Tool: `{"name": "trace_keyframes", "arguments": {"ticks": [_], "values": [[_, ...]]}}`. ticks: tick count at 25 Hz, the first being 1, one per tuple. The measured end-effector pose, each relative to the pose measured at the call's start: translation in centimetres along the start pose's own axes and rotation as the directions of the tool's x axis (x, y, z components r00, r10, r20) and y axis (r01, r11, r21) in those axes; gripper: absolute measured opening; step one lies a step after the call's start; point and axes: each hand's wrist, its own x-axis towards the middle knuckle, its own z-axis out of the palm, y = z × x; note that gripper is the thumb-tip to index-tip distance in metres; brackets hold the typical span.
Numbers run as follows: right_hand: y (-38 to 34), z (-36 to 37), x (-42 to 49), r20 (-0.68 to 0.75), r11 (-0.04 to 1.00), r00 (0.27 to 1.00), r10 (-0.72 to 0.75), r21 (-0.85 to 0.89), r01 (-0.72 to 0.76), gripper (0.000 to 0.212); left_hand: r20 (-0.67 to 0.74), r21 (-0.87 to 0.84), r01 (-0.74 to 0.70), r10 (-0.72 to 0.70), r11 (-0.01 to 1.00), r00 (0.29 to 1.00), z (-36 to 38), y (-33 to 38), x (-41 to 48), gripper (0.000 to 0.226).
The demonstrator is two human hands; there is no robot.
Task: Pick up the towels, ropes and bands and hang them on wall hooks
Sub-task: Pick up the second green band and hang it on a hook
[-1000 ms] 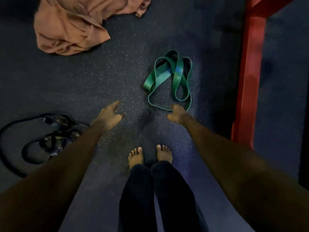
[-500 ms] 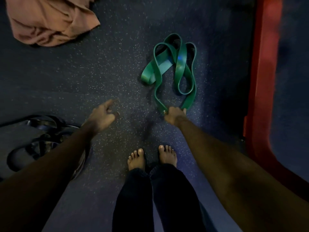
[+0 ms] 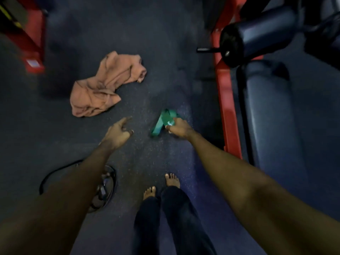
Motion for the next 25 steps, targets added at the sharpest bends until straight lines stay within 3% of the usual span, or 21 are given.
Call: {"name": "trace_keyframes", "arguments": {"ticks": [5, 11, 15, 22, 25], "values": [[-4.7, -7.3, -11.8, -0.085, 0.996, 0.996, 0.0, 0.085, 0.007, 0.038, -0.01, 0.056, -0.198, 0.198, 0.979, 0.98, -6.6, 7.7, -7.3, 0.06], [-2.6, -9.7, -28.1, -0.208, 0.967, 0.978, -0.012, 0.247, 0.065, 0.028, 0.038, 0.177, -0.353, 0.352, 0.919, 0.935, -9.2, 12.7, -18.6, 0.057], [-1.2, -10.3, -37.9, -0.29, 0.889, 0.954, -0.073, 0.414, 0.194, 0.023, 0.029, 0.209, -0.445, 0.449, 0.871, 0.893, -8.3, 14.9, -25.5, 0.057], [4.4, -9.6, -53.2, -0.381, 0.836, 0.918, -0.11, 0.464, 0.292, 0.021, 0.091, 0.433, -0.563, 0.587, 0.704, 0.804, -4.3, 18.1, -37.5, 0.054], [6.8, -9.1, -59.9, -0.443, 0.84, 0.894, -0.059, 0.462, 0.284, 0.027, 0.154, 0.356, -0.611, 0.6, 0.708, 0.785, -2.1, 20.8, -41.9, 0.057]]}}
